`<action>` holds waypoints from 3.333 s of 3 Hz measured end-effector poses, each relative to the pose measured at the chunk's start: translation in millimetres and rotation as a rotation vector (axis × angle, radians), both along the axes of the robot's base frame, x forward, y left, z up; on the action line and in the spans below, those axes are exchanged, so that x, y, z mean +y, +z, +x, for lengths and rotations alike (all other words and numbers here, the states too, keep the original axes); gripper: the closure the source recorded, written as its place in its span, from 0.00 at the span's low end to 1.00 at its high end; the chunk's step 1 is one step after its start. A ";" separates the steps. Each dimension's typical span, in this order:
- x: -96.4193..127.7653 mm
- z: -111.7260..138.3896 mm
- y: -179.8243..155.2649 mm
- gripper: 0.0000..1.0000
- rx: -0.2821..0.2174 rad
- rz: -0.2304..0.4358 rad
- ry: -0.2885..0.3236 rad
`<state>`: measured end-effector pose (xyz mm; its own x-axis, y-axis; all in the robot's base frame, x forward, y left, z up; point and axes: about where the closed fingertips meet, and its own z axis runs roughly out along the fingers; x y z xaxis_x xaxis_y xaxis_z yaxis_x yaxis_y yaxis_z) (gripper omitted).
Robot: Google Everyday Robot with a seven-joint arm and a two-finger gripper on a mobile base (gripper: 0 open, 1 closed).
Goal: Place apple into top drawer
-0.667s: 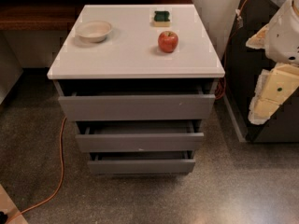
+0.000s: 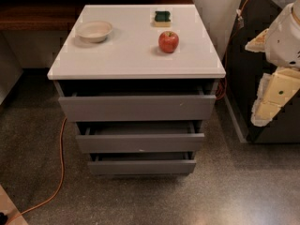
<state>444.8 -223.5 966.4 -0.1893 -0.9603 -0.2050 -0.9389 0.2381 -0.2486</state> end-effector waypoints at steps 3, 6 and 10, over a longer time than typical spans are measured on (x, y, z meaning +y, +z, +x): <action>-23.5 34.7 -60.5 0.00 -0.013 0.010 0.210; -13.5 65.5 -99.4 0.00 -0.078 0.037 0.338; 1.6 118.9 -177.6 0.00 -0.157 0.016 0.498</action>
Offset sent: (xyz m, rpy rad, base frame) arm 0.0318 -0.0359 -0.0553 0.0104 -0.0197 0.2326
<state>563.8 -221.9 788.8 0.3241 -0.9225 -0.2096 -0.8910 -0.2232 -0.3954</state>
